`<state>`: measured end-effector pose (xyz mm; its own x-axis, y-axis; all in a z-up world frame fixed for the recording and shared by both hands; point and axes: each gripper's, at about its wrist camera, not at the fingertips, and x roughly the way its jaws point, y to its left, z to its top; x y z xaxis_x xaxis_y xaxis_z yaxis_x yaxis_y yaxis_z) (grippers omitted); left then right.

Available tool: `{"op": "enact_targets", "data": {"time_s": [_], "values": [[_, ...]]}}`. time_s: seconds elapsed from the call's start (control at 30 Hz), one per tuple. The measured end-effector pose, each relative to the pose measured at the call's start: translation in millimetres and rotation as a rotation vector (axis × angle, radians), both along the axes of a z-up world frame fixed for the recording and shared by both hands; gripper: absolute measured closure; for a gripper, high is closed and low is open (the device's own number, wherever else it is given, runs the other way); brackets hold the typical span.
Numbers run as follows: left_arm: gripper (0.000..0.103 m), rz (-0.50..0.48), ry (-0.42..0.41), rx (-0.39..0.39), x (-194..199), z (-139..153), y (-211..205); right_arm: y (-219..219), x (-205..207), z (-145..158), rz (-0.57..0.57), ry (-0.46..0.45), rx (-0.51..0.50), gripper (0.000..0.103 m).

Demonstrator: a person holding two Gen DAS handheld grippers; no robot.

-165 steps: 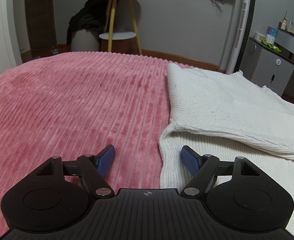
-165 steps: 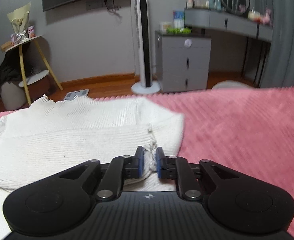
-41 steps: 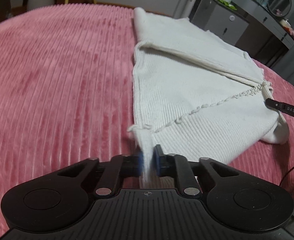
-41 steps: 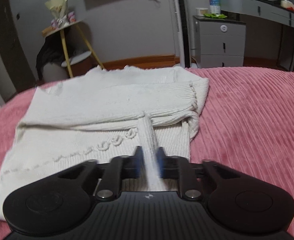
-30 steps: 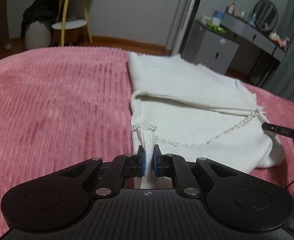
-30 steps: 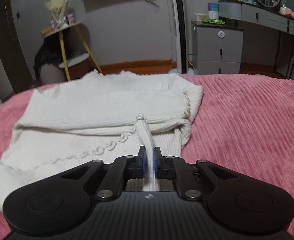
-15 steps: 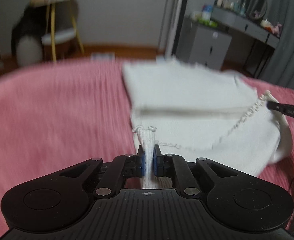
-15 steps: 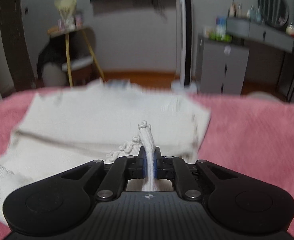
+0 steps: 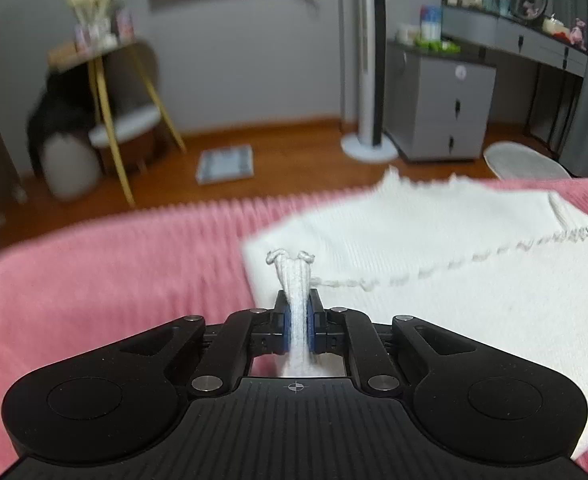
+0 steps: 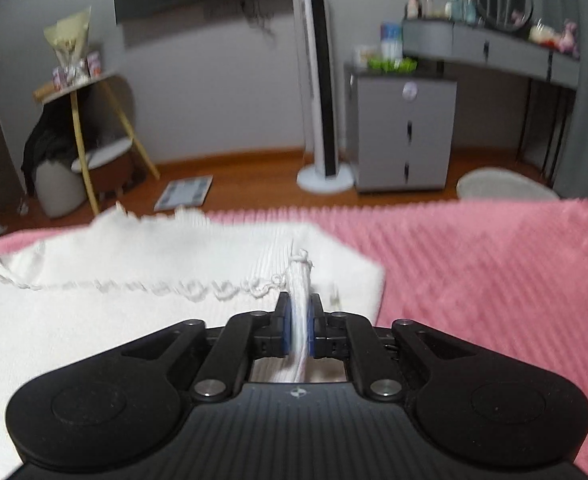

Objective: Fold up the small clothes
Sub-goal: 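Grasp the hem with the left gripper while the right gripper grasps the hem too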

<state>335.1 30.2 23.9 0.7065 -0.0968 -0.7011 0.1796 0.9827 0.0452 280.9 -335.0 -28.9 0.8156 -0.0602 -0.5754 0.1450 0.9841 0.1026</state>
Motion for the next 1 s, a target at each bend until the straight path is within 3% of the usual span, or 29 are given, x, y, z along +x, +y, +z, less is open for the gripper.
{"op": "enact_targets", "data": {"time_s": [0.03,0.07,0.1,0.17,0.2,0.23,0.27,0.33,0.43,0.57,0.7,0.87,1.0], "values": [[0.083,-0.001,0.018,-0.031,2,-5,7,-1,1,-1,0.007,0.003,0.011,0.090],[0.064,-0.003,0.029,-0.061,0,-9,11,-3,1,-1,0.016,-0.002,0.025,0.078],[0.056,-0.014,0.032,-0.090,-1,-11,15,-5,2,-1,0.029,-0.011,0.037,0.072],[0.059,-0.032,0.028,-0.119,-3,-14,20,-6,7,0,0.054,-0.005,0.038,0.072],[0.067,-0.028,0.035,-0.113,-2,-15,19,-4,10,0,0.064,0.001,0.034,0.074],[0.073,-0.026,0.044,-0.110,1,-16,20,-1,12,-1,0.072,0.011,0.023,0.079],[0.085,-0.019,0.055,-0.106,3,-17,21,3,15,-2,0.084,0.028,0.003,0.095],[0.092,-0.002,0.069,-0.093,6,-17,20,13,17,-4,0.094,0.057,-0.036,0.096],[0.093,0.020,0.034,-0.090,2,-6,24,22,12,0,0.082,0.026,-0.096,0.097],[0.093,0.018,-0.077,-0.090,-5,23,26,25,3,25,0.042,-0.092,-0.155,0.097],[0.093,0.038,-0.191,-0.055,13,47,17,32,19,49,-0.019,-0.176,-0.254,0.097],[0.093,0.080,-0.254,0.026,58,46,-8,36,63,55,-0.076,-0.196,-0.343,0.097],[0.093,0.102,-0.230,0.070,85,23,-24,36,93,39,-0.102,-0.158,-0.385,0.097]]}}
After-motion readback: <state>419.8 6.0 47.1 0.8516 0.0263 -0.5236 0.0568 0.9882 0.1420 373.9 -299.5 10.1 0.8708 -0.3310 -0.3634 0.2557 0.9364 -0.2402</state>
